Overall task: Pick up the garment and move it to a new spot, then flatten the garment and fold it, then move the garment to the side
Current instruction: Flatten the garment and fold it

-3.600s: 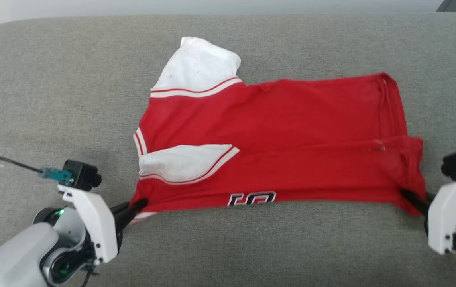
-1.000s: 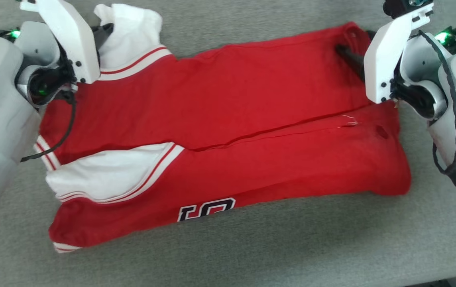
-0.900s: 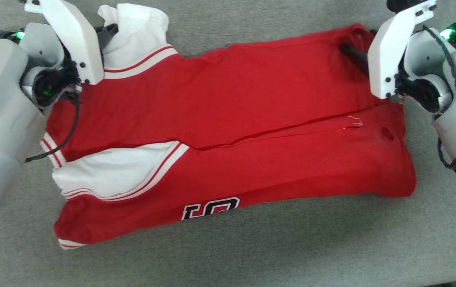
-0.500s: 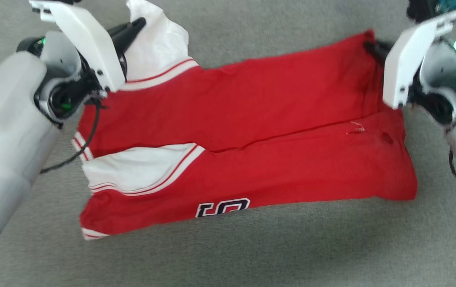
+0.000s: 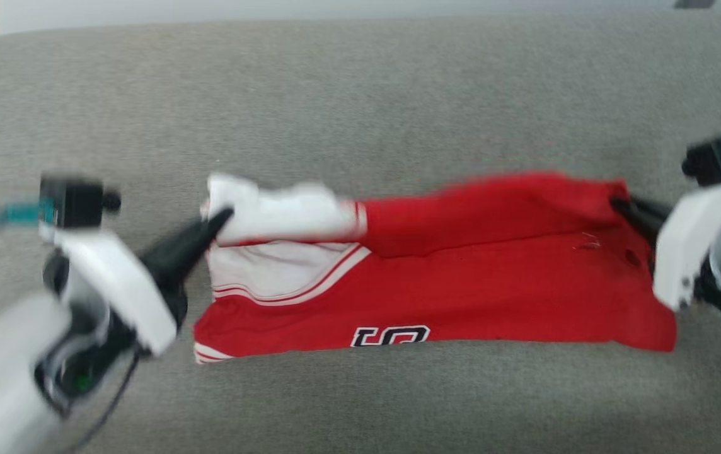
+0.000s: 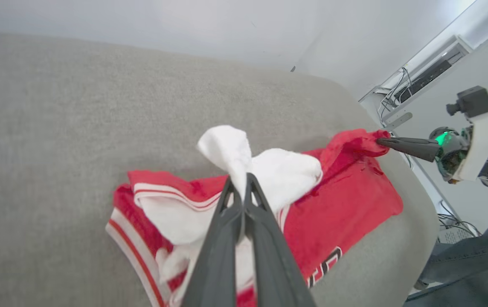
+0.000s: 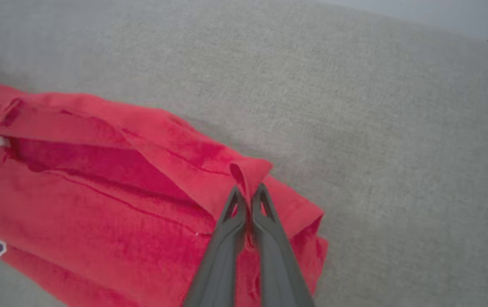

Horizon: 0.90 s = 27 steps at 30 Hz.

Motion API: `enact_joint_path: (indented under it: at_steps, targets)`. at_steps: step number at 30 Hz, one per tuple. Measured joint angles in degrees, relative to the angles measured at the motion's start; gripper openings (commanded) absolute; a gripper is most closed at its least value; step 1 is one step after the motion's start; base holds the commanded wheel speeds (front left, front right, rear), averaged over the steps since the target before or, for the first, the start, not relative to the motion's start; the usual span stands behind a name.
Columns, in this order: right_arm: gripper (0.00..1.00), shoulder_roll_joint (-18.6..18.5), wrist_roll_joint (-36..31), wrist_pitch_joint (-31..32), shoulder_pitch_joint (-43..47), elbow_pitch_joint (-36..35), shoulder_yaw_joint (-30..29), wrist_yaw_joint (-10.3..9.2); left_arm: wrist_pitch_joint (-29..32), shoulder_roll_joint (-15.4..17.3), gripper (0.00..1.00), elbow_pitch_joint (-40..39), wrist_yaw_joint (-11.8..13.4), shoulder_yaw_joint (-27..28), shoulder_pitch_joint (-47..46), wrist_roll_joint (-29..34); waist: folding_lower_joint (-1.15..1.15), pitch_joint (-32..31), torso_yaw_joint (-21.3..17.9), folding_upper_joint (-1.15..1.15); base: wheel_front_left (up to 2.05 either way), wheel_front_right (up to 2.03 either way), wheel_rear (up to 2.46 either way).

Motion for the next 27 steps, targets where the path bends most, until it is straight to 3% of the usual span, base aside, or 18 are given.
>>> enact_joint_path:
  at_steps: [4, 8, 14, 20, 21, 22, 23, 25, 26, 27]
  targets:
    - [0.00, -1.6, -0.5, 1.3, 7.8, -5.5, -4.7, 0.01, -5.4, 2.9, 0.00, -5.8, 0.3, -0.3, 7.4, -0.8, 0.00, -0.9, 1.5, 0.00, 0.00, 0.00, 0.00]
    - [0.00, -1.5, -1.9, 3.3, 14.6, -8.8, -10.7, 0.00, -8.2, 3.4, 0.00, -8.3, 1.7, -1.4, 12.8, -0.8, 0.00, -1.0, 2.7, 0.00, 0.00, 0.00, 0.00]
    - [0.00, 2.6, -6.6, 5.3, 18.8, -8.9, -16.6, 0.01, -9.4, -1.6, 0.00, -2.7, 2.9, -2.5, 14.5, 0.3, 0.00, -0.4, 3.3, 0.00, 0.00, 0.00, 0.00]
    - [0.00, 6.5, -8.4, 6.1, 18.8, -6.1, -18.5, 0.01, -9.8, -6.7, 0.00, 6.9, 2.1, -3.9, 12.8, 3.1, 0.00, 0.2, 2.8, 0.00, 0.00, 0.00, 0.00]
    - [0.05, 6.7, -8.7, 6.1, 18.8, -6.0, -18.5, 0.01, -9.9, -7.2, 0.00, 8.5, 1.9, -3.9, 12.5, 3.6, 0.00, 0.3, 2.7, 0.00, 0.00, 0.00, 0.00]
    - [0.45, 7.0, -8.8, 6.0, 18.8, -6.0, -18.7, 0.01, -10.1, -7.8, 0.24, 9.6, 1.9, -3.8, 12.3, 4.1, 0.00, 0.3, 2.6, 0.00, 0.00, 0.00, 0.00]
    - [0.97, 7.2, -8.9, 6.0, 18.9, -6.0, -18.9, 0.01, -10.4, -8.4, 0.42, 10.8, 1.6, -3.5, 12.3, 4.6, 0.00, 0.2, 2.6, 0.00, 0.00, 0.00, 0.00]
    - [1.00, 7.9, -8.5, 5.4, 19.5, -6.2, -20.2, 0.01, -10.9, -9.7, 0.71, 11.9, 1.4, -2.4, 12.4, 5.4, 0.00, 0.0, 2.6, 0.00, 0.00, 0.00, 0.00]
    - [1.00, 8.2, -7.9, 5.4, 20.1, -6.4, -21.1, 0.01, -10.9, -10.3, 0.93, 12.1, 1.1, -1.5, 12.6, 5.9, 0.00, -0.3, 2.6, 0.00, 0.00, 0.00, 0.00]
    - [1.00, 8.3, -7.4, 5.5, 20.7, -6.9, -21.9, 0.01, -11.1, -10.7, 1.00, 12.2, 0.9, -0.5, 12.9, 6.5, 0.00, -0.4, 2.8, 0.00, 0.00, 0.00, 0.00]
